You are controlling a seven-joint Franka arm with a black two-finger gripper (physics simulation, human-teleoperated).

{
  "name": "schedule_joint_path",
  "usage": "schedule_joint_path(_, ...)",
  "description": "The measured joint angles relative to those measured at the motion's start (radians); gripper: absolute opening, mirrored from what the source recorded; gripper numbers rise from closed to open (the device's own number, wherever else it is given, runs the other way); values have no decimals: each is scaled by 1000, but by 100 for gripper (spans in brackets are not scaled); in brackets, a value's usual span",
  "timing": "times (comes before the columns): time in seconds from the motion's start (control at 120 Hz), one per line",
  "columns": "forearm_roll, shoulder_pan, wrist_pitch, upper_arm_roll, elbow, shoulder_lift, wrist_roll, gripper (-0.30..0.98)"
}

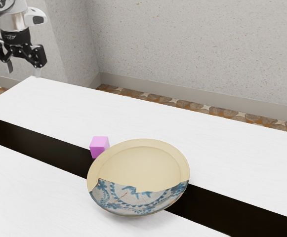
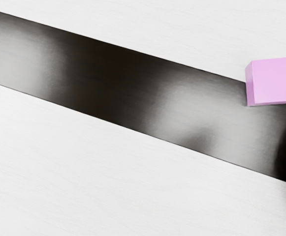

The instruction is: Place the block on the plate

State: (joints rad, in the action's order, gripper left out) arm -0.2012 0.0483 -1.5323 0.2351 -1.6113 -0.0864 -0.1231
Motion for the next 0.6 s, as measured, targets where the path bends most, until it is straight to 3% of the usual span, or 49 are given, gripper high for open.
schedule_joint_path(0.233,-6,0,-4,-7,-17,27,-43,69)
schedule_joint_path(0.308,-5,1,-52,-8,-95,43,-54,69)
schedule_joint_path(0.433,60,-2,-212,-15,-270,75,-99,69)
schedule_joint_path(0.6,136,13,-367,-19,-299,180,-176,69)
